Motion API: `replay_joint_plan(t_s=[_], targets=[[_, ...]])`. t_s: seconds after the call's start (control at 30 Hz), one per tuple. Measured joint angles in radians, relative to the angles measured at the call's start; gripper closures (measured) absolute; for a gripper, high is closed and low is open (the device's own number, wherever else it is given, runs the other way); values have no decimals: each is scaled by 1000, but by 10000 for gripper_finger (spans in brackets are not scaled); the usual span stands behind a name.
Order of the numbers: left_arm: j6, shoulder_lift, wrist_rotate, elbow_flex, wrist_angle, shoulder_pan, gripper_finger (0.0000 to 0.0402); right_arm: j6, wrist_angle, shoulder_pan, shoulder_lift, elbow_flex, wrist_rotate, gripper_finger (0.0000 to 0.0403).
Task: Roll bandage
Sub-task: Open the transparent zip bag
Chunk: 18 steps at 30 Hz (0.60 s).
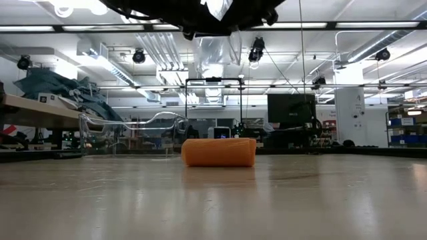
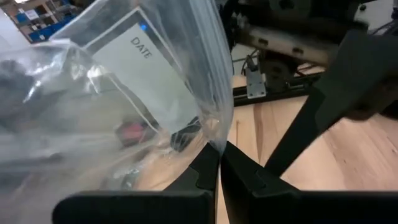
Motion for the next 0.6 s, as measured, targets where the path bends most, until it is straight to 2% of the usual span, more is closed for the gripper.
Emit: replay_joint_plan(t_s=[0.37, 0.6], targets=[[11, -4, 5, 0, -40, 2, 401, 29, -46, 22, -59, 13, 0, 198], [20, -5, 25, 0, -20, 2, 401, 34, -49, 22, -56, 12, 2, 235]])
